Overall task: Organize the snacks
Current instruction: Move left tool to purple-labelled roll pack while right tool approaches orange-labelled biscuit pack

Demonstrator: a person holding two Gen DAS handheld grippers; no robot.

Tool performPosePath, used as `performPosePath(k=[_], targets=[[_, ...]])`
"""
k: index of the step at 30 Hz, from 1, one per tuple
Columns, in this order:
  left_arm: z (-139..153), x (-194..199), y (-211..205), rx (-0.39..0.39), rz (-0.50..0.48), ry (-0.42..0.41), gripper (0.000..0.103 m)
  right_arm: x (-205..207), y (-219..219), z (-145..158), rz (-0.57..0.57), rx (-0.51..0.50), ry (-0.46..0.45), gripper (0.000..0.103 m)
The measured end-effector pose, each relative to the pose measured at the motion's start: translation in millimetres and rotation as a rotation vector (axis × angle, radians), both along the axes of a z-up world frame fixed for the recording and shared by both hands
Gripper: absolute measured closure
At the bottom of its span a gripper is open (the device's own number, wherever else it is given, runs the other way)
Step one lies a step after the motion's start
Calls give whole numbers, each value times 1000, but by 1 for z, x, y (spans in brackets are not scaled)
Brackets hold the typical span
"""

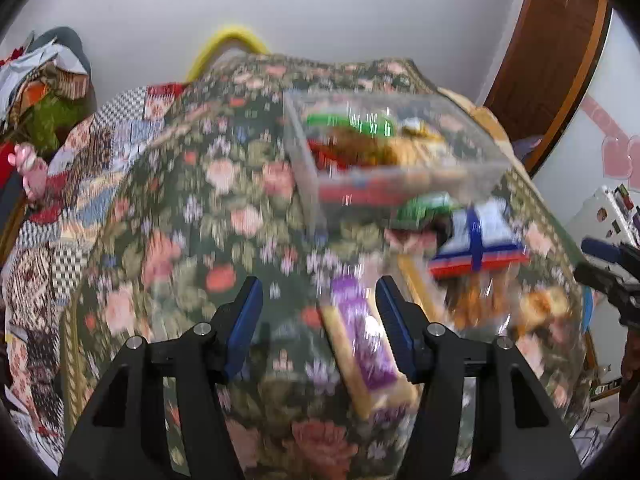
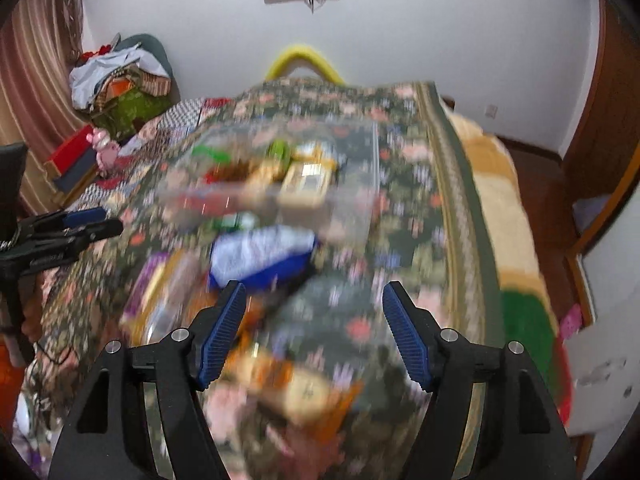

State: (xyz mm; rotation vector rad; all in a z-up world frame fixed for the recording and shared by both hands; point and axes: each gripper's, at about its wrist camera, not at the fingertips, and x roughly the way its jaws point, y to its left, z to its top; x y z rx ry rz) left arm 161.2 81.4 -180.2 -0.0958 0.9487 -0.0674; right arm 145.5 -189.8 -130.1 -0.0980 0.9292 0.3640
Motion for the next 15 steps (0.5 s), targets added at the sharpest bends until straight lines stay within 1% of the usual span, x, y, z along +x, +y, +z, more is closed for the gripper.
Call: performPosePath(k=[2, 5, 8, 11, 12, 15], targets=[[-9, -7, -2, 0, -3, 17, 45, -14, -3, -12, -1, 18, 48, 35], [-22, -18, -7, 4, -10, 36, 45, -29, -2, -25, -7, 25, 95, 35], [-31, -24, -14, 7, -21, 48, 45, -35, 0, -39, -6, 41, 150, 35], [-38, -23, -20, 4, -36, 60, 44, -32, 3, -49, -10, 45, 177, 35], [-38, -22, -21, 2, -37, 56, 43, -27, 4, -52, -15, 47, 180, 35], [-40, -18, -22, -3, -31, 47, 38, -13, 6, -52, -26, 60, 176, 29]])
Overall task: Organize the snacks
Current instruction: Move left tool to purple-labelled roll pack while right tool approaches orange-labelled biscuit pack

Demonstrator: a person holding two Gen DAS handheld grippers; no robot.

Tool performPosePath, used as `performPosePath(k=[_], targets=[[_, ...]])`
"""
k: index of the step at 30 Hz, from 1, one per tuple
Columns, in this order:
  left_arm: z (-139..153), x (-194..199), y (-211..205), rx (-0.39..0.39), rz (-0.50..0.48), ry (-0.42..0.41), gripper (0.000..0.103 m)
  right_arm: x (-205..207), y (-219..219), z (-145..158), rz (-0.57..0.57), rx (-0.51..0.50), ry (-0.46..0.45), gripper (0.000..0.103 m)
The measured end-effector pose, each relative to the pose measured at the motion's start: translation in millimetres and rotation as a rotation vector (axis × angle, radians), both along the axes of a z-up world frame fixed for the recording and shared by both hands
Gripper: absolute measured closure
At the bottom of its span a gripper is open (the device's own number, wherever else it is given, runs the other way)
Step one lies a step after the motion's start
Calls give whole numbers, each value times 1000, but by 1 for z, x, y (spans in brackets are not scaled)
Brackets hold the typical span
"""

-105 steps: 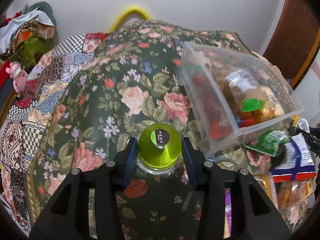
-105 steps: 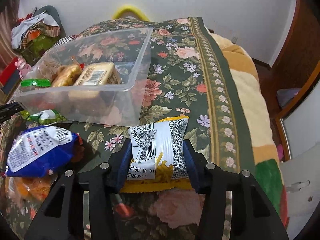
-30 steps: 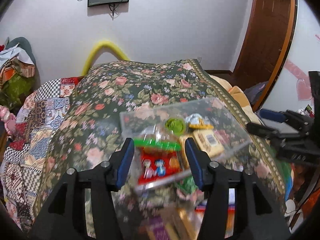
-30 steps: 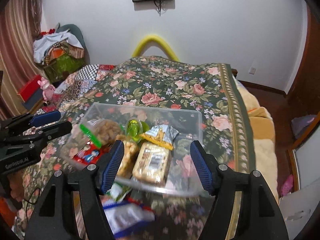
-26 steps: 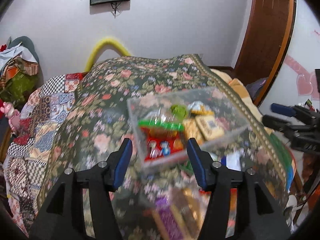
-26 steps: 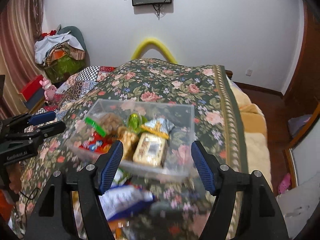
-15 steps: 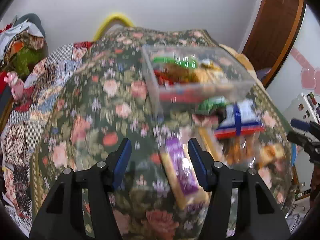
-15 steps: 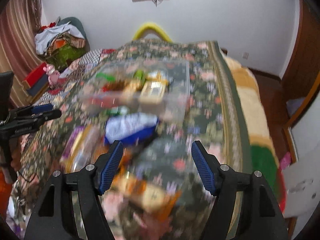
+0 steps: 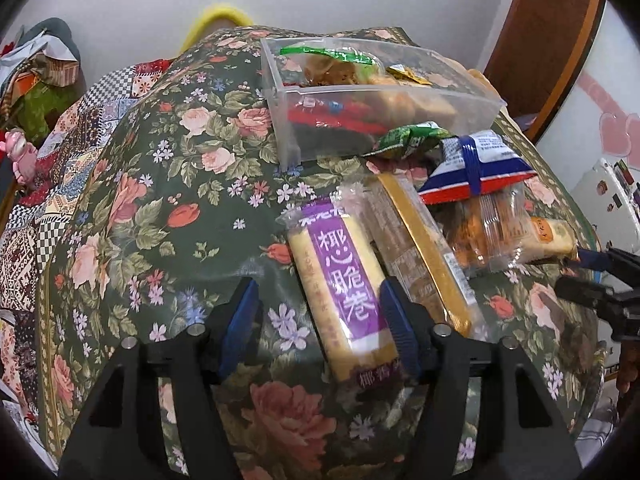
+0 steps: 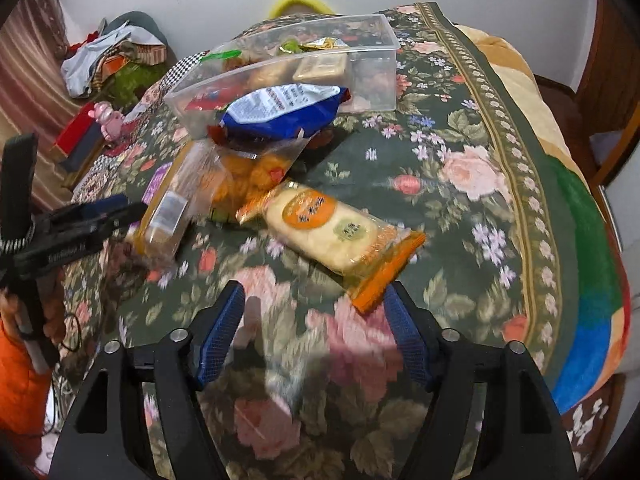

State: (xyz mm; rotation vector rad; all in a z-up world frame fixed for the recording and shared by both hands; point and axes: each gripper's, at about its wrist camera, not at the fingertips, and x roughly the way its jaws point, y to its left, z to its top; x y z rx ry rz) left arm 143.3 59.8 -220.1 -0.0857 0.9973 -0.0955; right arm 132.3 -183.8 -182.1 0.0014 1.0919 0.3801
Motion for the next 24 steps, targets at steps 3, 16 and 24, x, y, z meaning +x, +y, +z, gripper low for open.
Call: performPosePath(k=[3, 16, 24], targets=[[-5, 7, 1, -18, 4, 13, 38, 14, 1, -3, -20, -2, -8, 25], [-26, 27, 9, -21, 48, 20, 39, 70, -4, -18, -100, 38, 12, 22], [-26, 30, 14, -8, 64, -12, 52, 82, -1, -18, -65, 14, -14, 20]])
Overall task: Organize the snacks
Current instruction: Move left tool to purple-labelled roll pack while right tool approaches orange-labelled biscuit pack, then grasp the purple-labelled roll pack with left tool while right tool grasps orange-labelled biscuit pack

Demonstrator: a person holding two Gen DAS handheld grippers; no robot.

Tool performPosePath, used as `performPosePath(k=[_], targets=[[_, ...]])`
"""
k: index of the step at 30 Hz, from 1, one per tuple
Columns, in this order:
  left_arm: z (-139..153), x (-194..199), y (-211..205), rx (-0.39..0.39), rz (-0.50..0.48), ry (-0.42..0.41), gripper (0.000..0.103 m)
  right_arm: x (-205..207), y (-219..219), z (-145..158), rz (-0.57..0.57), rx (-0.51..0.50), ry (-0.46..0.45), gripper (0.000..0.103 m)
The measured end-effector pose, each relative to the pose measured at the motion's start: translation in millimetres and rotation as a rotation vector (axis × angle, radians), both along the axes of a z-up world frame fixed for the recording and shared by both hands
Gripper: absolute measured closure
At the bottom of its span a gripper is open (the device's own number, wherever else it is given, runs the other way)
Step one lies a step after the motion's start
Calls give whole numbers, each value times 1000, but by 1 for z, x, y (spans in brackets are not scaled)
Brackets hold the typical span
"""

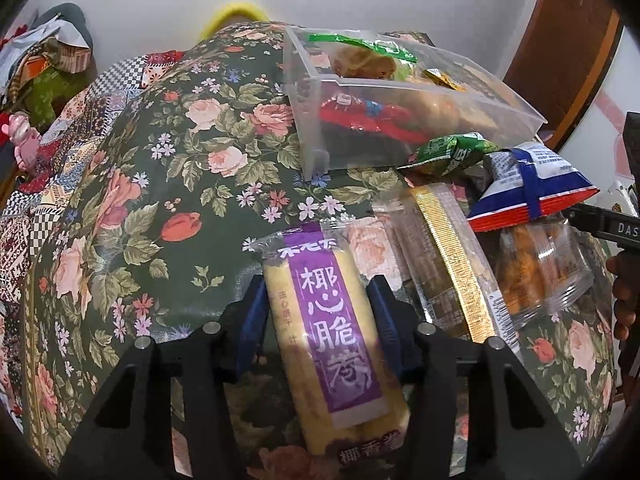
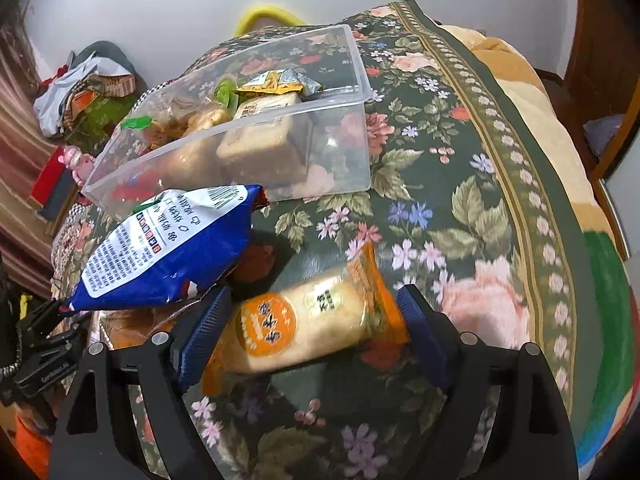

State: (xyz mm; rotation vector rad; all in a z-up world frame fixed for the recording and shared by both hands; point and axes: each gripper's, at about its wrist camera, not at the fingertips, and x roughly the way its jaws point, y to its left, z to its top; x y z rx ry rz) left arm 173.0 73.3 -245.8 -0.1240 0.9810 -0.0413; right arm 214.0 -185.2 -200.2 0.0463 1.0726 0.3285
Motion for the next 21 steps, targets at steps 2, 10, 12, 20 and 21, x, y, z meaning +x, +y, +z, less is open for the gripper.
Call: performPosePath(k=[2, 10, 12, 20, 21], targets=[[0, -3, 0, 10, -4, -4, 53, 2, 0, 0, 16, -40, -3, 21], [10, -19, 2, 46, -2, -41, 55, -31, -31, 4, 40, -156, -21, 23], [16, -21, 2, 50, 1, -56, 55, -37, -39, 6, 21, -139, -13, 26], [48, -24, -4, 57, -5, -124, 58, -37, -37, 8, -1, -107, -26, 71], [54, -23, -5, 56, -6, -137, 58, -37, -38, 9, -6, -92, -32, 72]])
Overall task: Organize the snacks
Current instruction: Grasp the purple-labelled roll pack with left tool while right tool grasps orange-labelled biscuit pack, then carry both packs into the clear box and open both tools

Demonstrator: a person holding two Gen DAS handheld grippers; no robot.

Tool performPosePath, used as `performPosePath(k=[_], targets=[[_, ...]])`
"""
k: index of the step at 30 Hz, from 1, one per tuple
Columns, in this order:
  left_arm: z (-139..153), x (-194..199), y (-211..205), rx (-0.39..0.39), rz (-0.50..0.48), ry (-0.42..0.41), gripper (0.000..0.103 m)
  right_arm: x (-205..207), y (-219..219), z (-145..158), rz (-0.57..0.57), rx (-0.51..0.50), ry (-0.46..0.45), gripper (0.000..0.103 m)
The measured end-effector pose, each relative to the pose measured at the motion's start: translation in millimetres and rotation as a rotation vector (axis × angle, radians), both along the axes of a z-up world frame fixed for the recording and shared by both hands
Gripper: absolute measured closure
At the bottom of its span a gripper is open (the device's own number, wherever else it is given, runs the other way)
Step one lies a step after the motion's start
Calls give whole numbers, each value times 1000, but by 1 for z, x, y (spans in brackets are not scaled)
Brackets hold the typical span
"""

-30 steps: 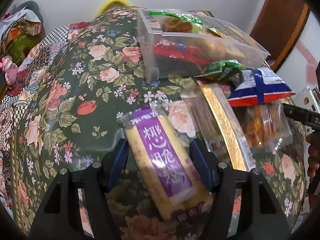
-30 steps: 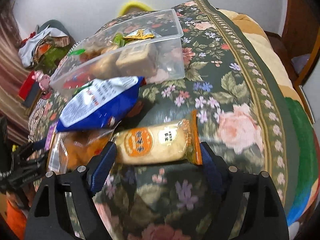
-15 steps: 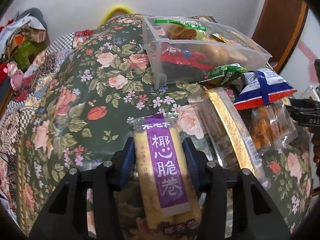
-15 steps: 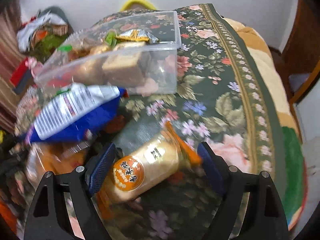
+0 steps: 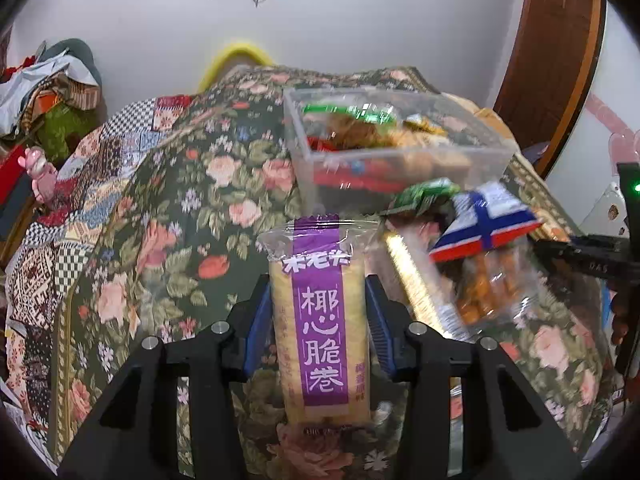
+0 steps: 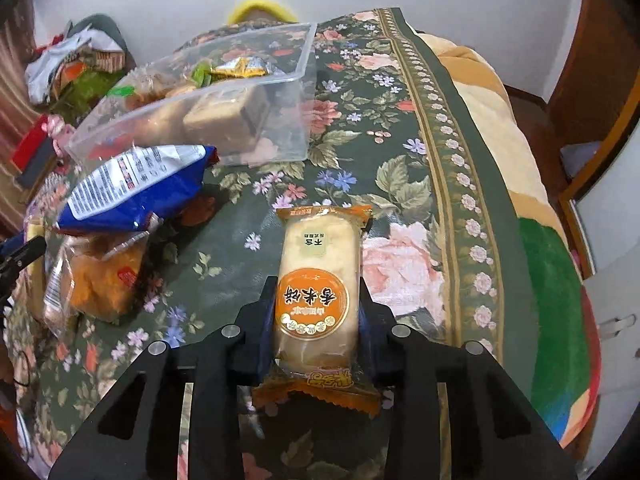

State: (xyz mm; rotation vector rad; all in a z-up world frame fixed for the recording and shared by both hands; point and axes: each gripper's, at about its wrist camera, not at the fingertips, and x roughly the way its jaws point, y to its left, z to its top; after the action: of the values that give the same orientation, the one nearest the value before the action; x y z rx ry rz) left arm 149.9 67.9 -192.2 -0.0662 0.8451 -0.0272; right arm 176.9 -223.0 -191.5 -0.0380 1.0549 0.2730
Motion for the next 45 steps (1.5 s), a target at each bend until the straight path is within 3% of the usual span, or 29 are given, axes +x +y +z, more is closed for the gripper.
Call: performPosePath(k=[15, 26, 35, 45], targets=[[61, 28, -29, 2, -49, -142, 58, 18, 0, 69, -9, 69, -207, 72], [98, 78, -50, -24, -78, -207, 58, 45, 19, 91, 25, 105, -291, 72], [98, 124, -60, -38, -82, -193, 58, 75, 34, 92, 61, 120, -305, 72], [68, 183, -73, -75, -126, -82, 58, 118, 55, 65, 102, 77, -224, 72]])
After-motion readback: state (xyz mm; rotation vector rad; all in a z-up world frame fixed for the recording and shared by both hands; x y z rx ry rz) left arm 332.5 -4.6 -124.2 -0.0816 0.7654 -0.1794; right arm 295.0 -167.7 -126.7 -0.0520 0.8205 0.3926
